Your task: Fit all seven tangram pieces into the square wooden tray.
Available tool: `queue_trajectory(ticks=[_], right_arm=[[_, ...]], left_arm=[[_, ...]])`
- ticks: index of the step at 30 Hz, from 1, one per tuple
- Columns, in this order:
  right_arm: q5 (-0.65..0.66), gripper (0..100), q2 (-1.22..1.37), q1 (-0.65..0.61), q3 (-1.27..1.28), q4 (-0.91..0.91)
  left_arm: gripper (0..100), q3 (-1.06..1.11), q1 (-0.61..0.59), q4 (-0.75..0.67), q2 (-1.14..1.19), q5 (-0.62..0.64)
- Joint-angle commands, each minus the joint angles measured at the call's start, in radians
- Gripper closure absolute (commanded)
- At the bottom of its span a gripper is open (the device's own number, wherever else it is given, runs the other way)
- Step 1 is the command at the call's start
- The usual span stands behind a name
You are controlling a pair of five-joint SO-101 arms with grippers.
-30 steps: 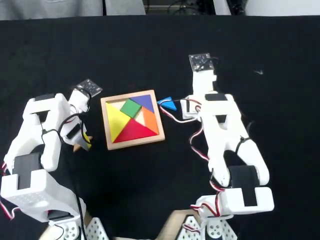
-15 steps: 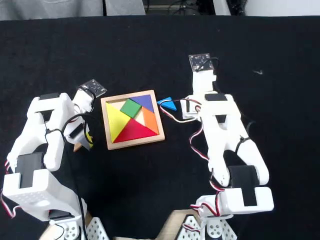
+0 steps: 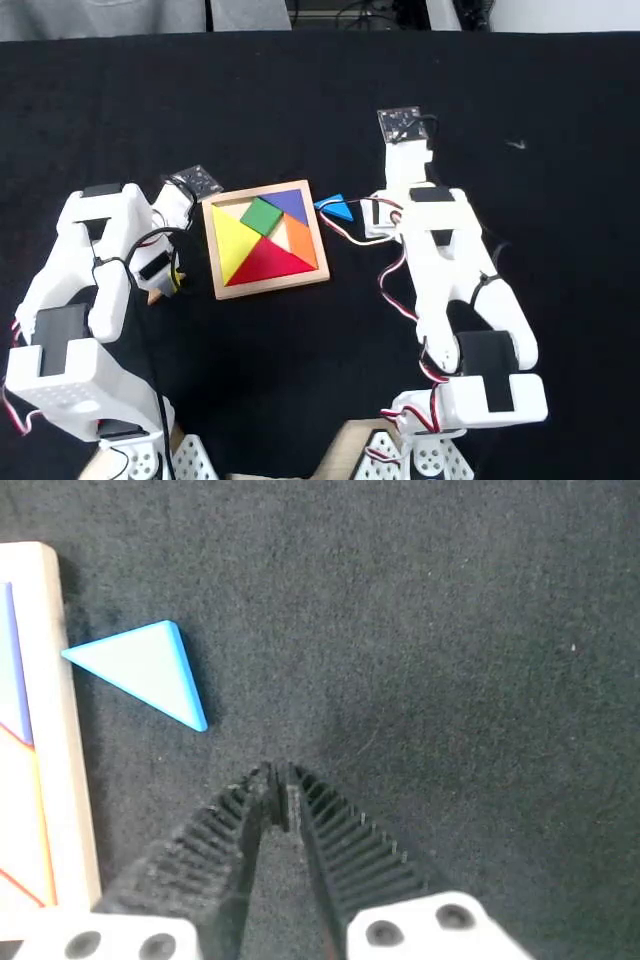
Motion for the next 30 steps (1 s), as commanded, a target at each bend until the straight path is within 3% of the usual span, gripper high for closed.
queue_trajectory(ticks=[1,20,25,30], right_arm=[[0.009,98.7,-0.002,-0.015,-0.051,-0.018],[0.009,98.7,-0.002,-0.015,-0.051,-0.018],[0.009,98.7,-0.002,-0.015,-0.051,-0.018],[0.009,98.7,-0.002,-0.015,-0.051,-0.018]], left_arm=[[84,-0.047,-0.038,0.002,0.002,-0.011],[85,-0.041,-0.035,0.003,-0.009,0.055],[95,-0.048,-0.035,0.002,-0.009,0.124],[92,-0.056,-0.036,0.005,-0.009,0.126]])
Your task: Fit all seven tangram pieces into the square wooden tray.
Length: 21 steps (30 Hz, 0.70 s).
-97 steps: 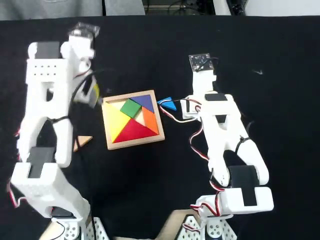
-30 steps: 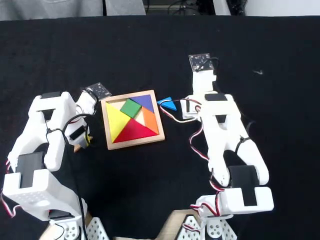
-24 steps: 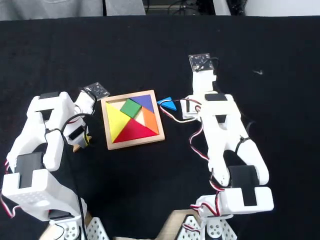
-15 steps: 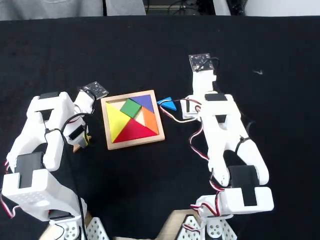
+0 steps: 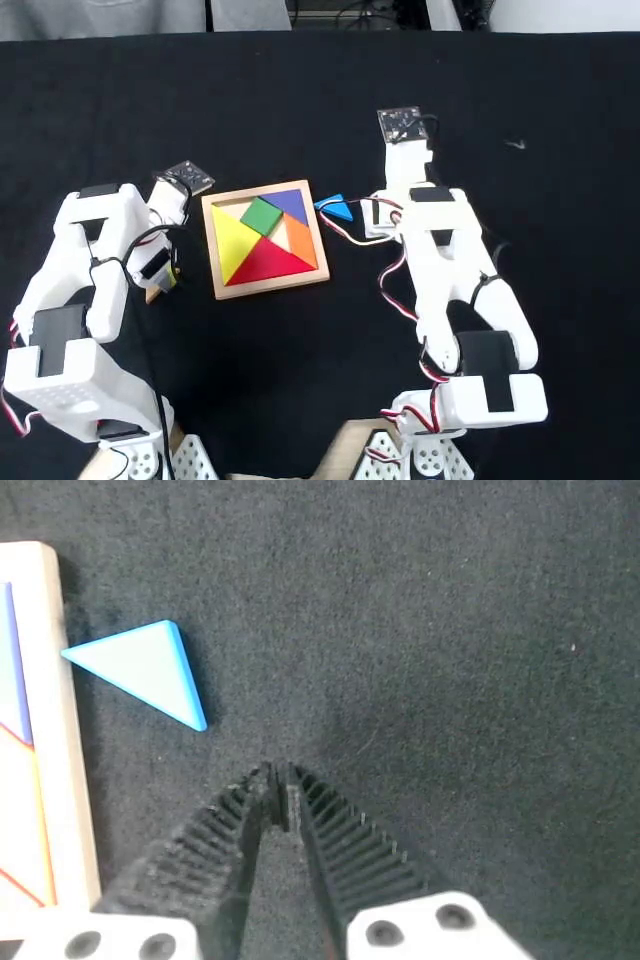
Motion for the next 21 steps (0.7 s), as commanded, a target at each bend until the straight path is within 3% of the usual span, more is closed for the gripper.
queue_trajectory(ticks=[1,4,7,15,21], right_arm=[[0.009,98.7,-0.002,-0.015,-0.051,-0.018],[0.009,98.7,-0.002,-0.015,-0.051,-0.018],[0.009,98.7,-0.002,-0.015,-0.053,-0.018],[0.009,98.7,-0.007,-0.011,-0.053,-0.018],[0.003,98.7,-0.012,0.015,-0.054,-0.018]], left_arm=[[91,-0.054,-0.019,0.005,-0.009,0.017],[91,-0.096,0.008,0.08,-0.017,0.026],[91,-0.196,0.061,0.207,-0.06,0.138],[91,-0.49,0.272,0.437,-0.16,0.713],[90,-0.532,0.509,0.359,-0.103,1.086]])
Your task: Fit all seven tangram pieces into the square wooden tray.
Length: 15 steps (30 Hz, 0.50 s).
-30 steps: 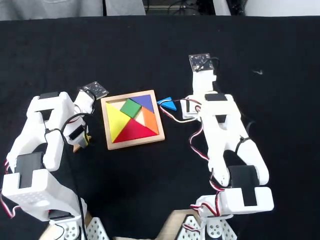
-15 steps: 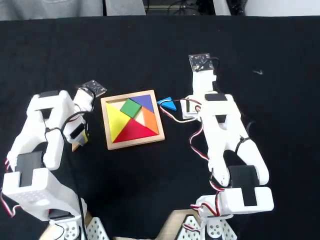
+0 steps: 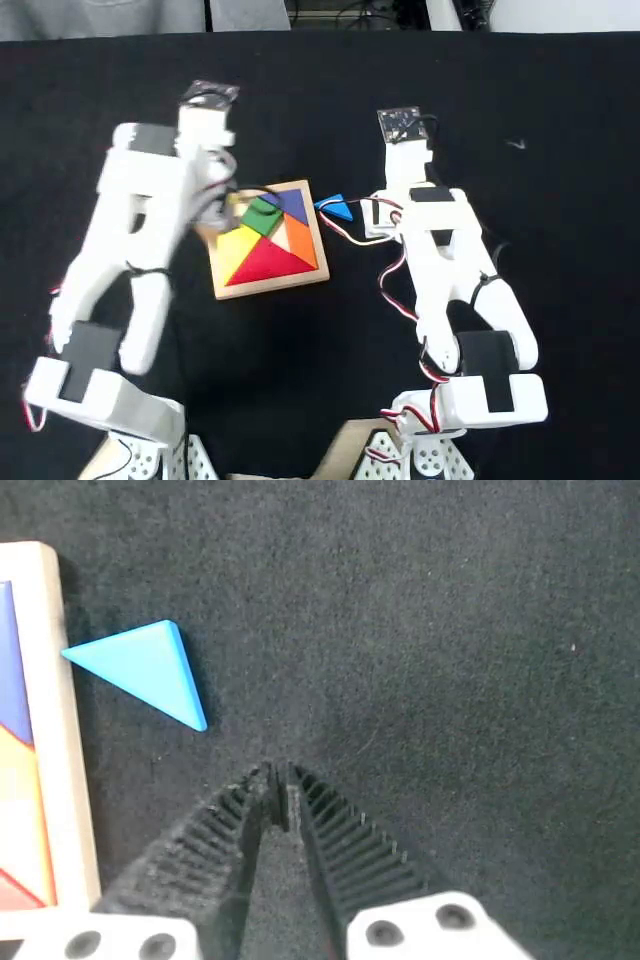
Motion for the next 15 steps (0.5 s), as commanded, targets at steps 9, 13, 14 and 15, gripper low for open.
queue_trajectory(ticks=[9,13,14,15], right_arm=[[0.0,98.7,-0.013,0.04,-0.064,-0.02],[0.0,98.7,-0.013,0.04,-0.065,-0.018],[0.0,98.7,-0.013,0.038,-0.065,-0.018],[0.0,98.7,-0.013,0.038,-0.065,-0.018]], left_arm=[[90,-0.081,0.239,-0.262,0.265,0.531],[90,-0.147,0.225,-0.267,0.347,0.575],[90,-0.16,0.222,-0.267,0.359,0.577],[90,-0.176,0.219,-0.265,0.37,0.578]])
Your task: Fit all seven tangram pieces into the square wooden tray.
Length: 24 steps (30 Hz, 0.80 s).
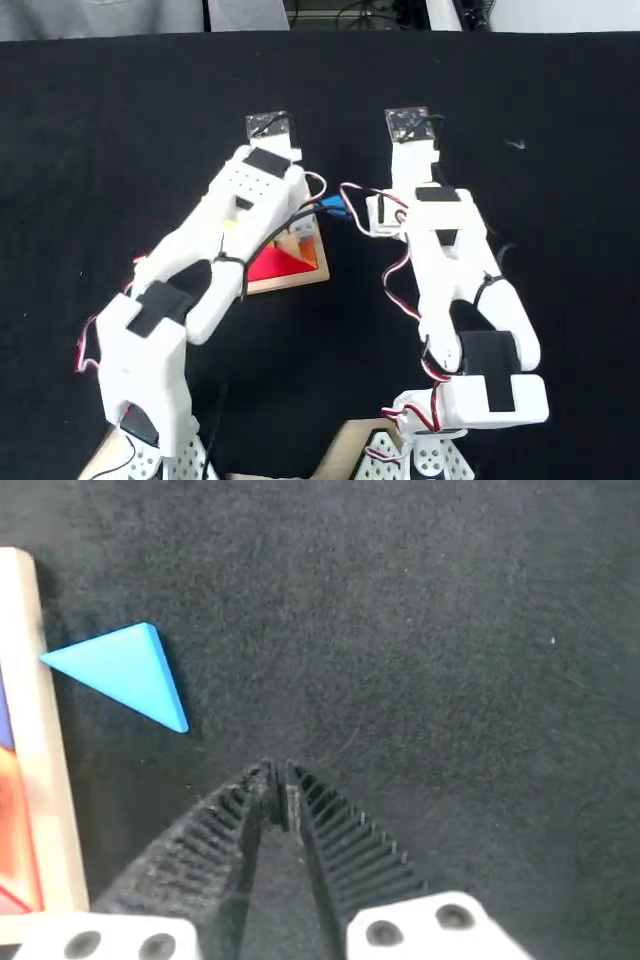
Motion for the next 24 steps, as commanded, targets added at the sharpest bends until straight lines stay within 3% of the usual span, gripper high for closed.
queue_trajectory(ticks=[1,10,16,22,24], right_arm=[[0.0,98.7,-0.013,0.014,-0.065,-0.018],[0.002,98.7,-0.013,0.012,-0.065,-0.018],[0.005,98.7,-0.013,0.011,-0.065,-0.017],[0.006,98.7,-0.012,0.011,-0.065,-0.017],[0.006,98.7,-0.012,0.011,-0.065,-0.017]], left_arm=[[90,-0.104,-0.007,-0.009,0.012,0.02],[90,-0.11,-0.05,-0.008,0.031,0.012],[90,-0.113,-0.067,0.006,0.031,-0.094],[75,-0.116,-0.068,0.032,0.031,-0.095],[74,-0.114,-0.07,0.032,0.031,-0.097]])
